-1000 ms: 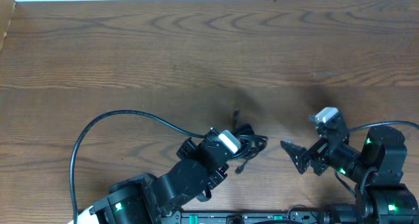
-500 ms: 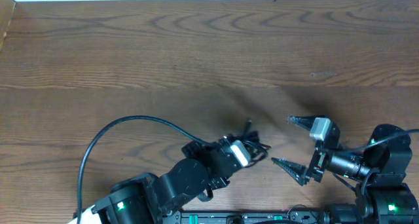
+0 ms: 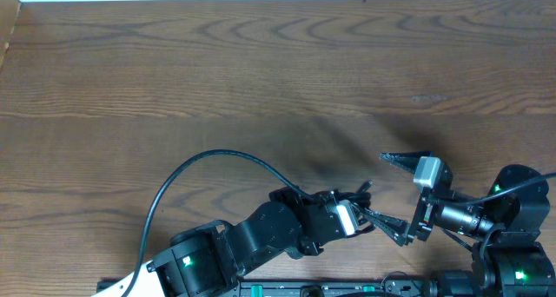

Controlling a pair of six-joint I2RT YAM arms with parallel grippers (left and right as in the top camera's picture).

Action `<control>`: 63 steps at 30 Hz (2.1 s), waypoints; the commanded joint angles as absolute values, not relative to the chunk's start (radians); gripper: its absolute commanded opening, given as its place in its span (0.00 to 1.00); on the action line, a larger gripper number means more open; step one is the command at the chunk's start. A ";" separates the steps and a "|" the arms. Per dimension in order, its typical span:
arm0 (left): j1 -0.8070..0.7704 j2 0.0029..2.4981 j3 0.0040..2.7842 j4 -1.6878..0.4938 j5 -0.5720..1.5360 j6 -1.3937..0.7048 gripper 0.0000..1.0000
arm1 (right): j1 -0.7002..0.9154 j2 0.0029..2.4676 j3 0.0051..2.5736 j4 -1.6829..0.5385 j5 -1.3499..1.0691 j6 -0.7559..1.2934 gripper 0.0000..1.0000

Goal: Untangle cables

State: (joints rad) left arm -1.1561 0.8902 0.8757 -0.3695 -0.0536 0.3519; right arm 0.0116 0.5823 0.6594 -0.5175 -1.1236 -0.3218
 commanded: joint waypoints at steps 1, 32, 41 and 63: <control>-1.160 0.867 0.888 -0.336 -0.013 0.353 0.07 | 0.017 0.584 0.679 -0.524 -1.089 -0.303 0.99; -1.163 0.916 0.888 -0.296 0.453 0.355 0.07 | 0.017 0.583 0.679 -0.524 -1.051 -0.271 0.92; -1.163 0.926 0.888 -0.307 0.377 0.354 0.07 | 0.017 0.583 0.679 -0.511 -1.126 -0.313 0.70; -1.163 0.926 0.888 -0.293 0.234 0.285 0.24 | 0.017 0.583 0.679 -0.508 -1.204 -0.368 0.01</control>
